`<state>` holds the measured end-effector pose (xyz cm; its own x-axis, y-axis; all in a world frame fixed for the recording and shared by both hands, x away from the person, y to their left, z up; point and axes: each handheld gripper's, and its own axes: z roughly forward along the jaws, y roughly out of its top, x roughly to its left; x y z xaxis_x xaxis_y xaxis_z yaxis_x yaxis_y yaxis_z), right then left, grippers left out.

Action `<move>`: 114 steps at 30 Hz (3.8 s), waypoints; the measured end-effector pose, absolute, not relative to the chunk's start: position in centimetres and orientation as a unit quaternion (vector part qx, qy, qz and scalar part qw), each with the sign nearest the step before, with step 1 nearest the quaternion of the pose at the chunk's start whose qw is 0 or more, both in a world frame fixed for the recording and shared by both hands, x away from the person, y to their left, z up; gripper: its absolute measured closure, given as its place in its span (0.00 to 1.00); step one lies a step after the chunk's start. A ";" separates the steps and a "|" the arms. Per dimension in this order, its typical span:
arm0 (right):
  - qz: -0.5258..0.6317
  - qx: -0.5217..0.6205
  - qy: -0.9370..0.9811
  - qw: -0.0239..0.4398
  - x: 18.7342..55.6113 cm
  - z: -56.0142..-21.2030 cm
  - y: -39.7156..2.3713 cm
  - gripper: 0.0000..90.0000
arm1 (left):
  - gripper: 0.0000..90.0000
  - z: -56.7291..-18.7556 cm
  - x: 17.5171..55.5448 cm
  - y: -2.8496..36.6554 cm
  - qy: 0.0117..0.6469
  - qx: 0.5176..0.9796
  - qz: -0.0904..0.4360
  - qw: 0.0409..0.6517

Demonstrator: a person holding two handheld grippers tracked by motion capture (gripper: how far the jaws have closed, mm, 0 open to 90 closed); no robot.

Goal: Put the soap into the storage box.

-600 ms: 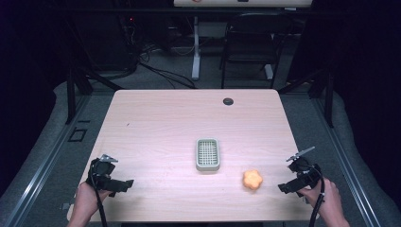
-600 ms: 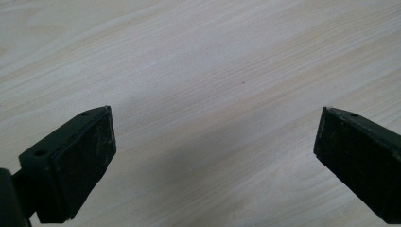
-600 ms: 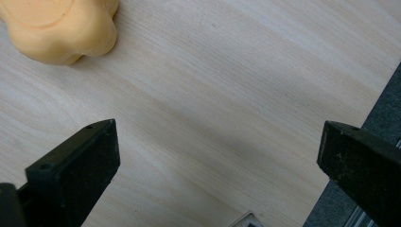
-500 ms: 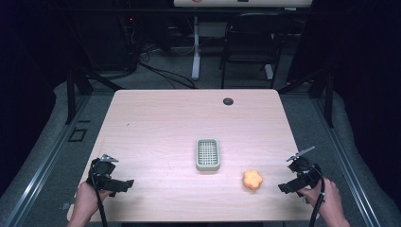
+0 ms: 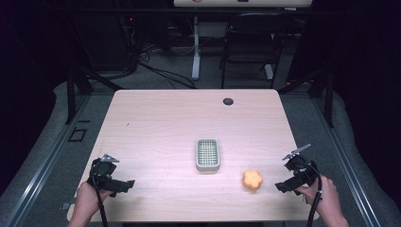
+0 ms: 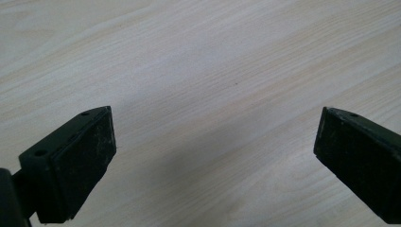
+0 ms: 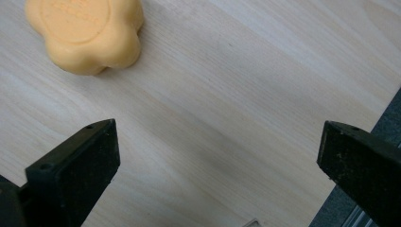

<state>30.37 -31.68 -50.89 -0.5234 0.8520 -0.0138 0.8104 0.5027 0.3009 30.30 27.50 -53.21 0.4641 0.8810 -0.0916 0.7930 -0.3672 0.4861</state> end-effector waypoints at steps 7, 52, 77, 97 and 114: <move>0.126 0.459 0.876 0.080 30.7 -50.5 -30.4 0.00 | 0.00 -53.2 30.3 27.5 0.507 0.823 0.087 0.240; 0.096 0.395 0.913 0.036 34.1 -52.2 -22.3 0.00 | 0.00 -53.3 30.3 27.7 0.501 0.824 0.081 0.251; 0.070 0.390 0.917 0.048 34.0 -53.5 -21.1 0.16 | 0.00 -53.4 30.3 27.7 0.500 0.826 0.079 0.249; 0.067 0.382 0.920 0.054 33.7 -54.2 -20.6 0.27 | 0.00 -53.4 30.3 27.6 0.499 0.827 0.080 0.246; 0.105 0.392 0.912 0.054 33.5 -52.2 -21.4 0.28 | 0.00 -53.3 30.2 27.7 0.496 0.827 0.083 0.251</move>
<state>33.50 -21.36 -52.19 -0.6873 0.7262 -0.0158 0.7036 0.6710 0.2338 30.19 27.71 -53.25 0.4932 0.8627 -0.1114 0.7794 -0.3814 0.4970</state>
